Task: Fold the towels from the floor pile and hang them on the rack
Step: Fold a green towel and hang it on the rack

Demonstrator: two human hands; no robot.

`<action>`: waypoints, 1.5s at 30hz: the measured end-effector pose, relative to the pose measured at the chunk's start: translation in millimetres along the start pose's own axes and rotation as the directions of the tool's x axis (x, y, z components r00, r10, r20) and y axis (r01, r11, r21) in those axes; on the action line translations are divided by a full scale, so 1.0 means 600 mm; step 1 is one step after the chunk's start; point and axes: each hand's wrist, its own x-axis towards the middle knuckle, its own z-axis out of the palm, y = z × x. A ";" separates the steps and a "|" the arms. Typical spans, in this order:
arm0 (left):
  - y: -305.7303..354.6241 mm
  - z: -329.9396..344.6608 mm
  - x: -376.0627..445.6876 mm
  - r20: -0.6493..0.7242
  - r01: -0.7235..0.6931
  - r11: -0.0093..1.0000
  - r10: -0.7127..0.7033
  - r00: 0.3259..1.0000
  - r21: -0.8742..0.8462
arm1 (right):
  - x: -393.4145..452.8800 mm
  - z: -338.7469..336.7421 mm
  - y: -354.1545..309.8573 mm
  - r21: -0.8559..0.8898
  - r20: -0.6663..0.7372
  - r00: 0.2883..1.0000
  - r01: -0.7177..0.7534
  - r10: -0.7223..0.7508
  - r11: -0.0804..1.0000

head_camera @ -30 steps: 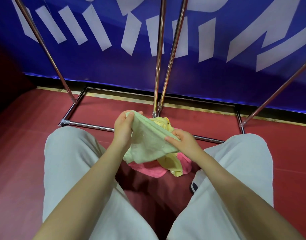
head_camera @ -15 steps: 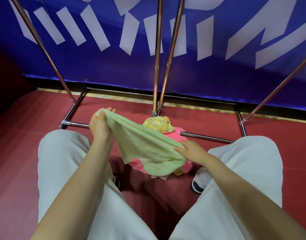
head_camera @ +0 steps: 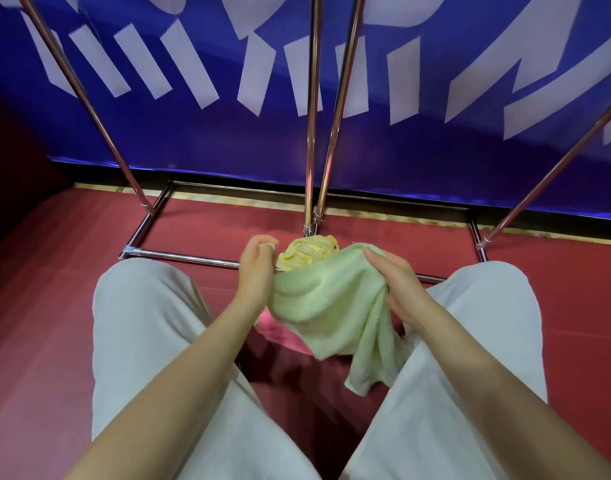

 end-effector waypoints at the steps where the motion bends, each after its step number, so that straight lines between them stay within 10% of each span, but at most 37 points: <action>1: -0.001 0.014 -0.011 0.074 -0.049 0.998 0.045 0.996 0.040 | -0.001 0.005 -0.002 0.040 0.009 1.000 -0.006 0.005 0.999; 8: -0.005 0.071 -0.061 0.359 -0.136 0.988 0.101 0.928 0.072 | 0.012 0.030 0.005 0.045 -0.009 1.000 -0.004 0.005 0.999; 17: -0.016 0.069 -0.059 0.390 -0.060 0.997 0.036 0.920 0.050 | 0.024 0.030 0.005 -0.224 -0.081 0.983 0.146 -0.168 0.964; 23: -0.001 0.032 -0.035 0.279 -0.134 0.988 0.107 0.954 0.082 | 0.027 0.013 0.021 -0.700 0.137 0.954 0.284 -0.268 0.655; 36: 0.010 -0.014 -0.039 0.375 -0.238 0.963 0.174 0.911 0.130 | 0.022 0.021 0.037 -0.917 0.279 0.919 0.341 -0.277 0.208; 45: 0.020 -0.016 -0.038 0.337 -0.208 0.973 0.165 0.927 0.096 | 0.030 0.022 0.050 -0.891 0.240 0.916 0.339 -0.321 0.301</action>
